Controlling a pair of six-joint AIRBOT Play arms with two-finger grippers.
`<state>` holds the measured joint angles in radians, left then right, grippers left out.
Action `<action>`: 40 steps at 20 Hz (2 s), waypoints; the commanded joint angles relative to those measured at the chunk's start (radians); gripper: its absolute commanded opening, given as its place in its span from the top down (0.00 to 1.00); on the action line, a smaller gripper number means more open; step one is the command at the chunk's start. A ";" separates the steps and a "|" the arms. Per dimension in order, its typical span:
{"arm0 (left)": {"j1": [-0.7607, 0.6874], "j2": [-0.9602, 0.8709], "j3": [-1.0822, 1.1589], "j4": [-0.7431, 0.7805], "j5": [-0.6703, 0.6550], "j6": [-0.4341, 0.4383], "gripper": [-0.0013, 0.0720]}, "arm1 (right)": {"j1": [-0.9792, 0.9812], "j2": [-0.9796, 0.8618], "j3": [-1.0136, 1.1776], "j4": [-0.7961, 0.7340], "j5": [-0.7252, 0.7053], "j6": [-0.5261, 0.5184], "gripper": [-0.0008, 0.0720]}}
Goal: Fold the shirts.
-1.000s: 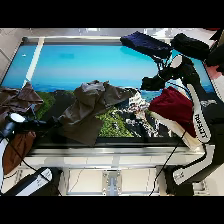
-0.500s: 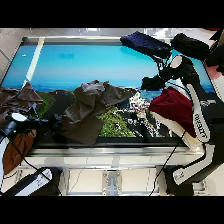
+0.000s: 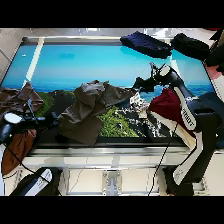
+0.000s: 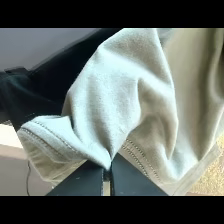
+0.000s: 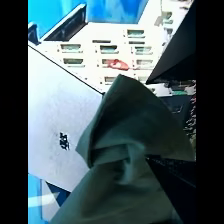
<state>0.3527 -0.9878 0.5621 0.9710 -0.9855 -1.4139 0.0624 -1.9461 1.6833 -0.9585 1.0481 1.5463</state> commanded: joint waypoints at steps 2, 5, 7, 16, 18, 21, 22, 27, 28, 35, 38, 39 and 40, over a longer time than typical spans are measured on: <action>0.000 0.008 0.001 0.000 0.002 0.001 0.96 | 0.001 -0.069 0.002 0.085 -0.039 0.009 0.28; 0.000 0.008 0.001 0.000 0.002 0.001 0.96 | 0.002 -0.071 0.002 0.083 -0.048 0.008 0.29; 0.000 0.008 0.001 0.000 0.002 0.001 0.96 | 0.011 -0.071 0.002 0.080 -0.063 0.007 0.29; 0.000 0.008 0.001 0.000 0.002 0.001 0.96 | 0.002 -0.053 0.163 0.011 0.042 -0.078 0.45; 0.000 0.008 0.001 0.000 0.002 0.001 0.96 | -0.023 -0.051 0.214 -0.016 0.093 -0.071 0.45; 0.000 0.008 0.001 0.000 0.002 0.001 0.96 | -0.027 -0.074 0.209 -0.022 0.116 -0.063 0.45; 0.000 0.008 0.001 0.000 0.002 0.001 0.96 | -0.023 -0.093 0.209 -0.022 0.126 -0.062 0.45; 0.000 0.008 0.001 0.000 0.002 0.001 0.96 | -0.002 -0.161 0.209 -0.014 0.130 -0.063 0.45; 0.000 0.008 0.001 0.000 0.002 0.001 0.96 | 0.001 -0.165 0.209 -0.015 0.130 -0.063 0.45; 0.000 0.008 0.001 0.000 0.002 0.001 0.96 | 0.000 -0.170 0.209 -0.022 0.112 -0.063 0.45; 0.000 0.008 0.001 0.000 0.002 0.001 0.96 | -0.013 -0.165 0.246 -0.025 0.115 -0.065 0.45; 0.000 0.008 0.001 0.000 0.002 0.001 0.96 | -0.021 -0.161 0.264 -0.028 0.116 -0.068 0.45; 0.000 0.008 0.001 0.000 0.002 0.001 0.96 | -0.029 -0.158 0.280 -0.035 0.122 -0.067 0.45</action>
<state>0.3527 -0.9806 0.5621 0.9710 -0.9840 -1.4128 0.0483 -2.1098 1.9289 -0.9817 1.1633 1.4811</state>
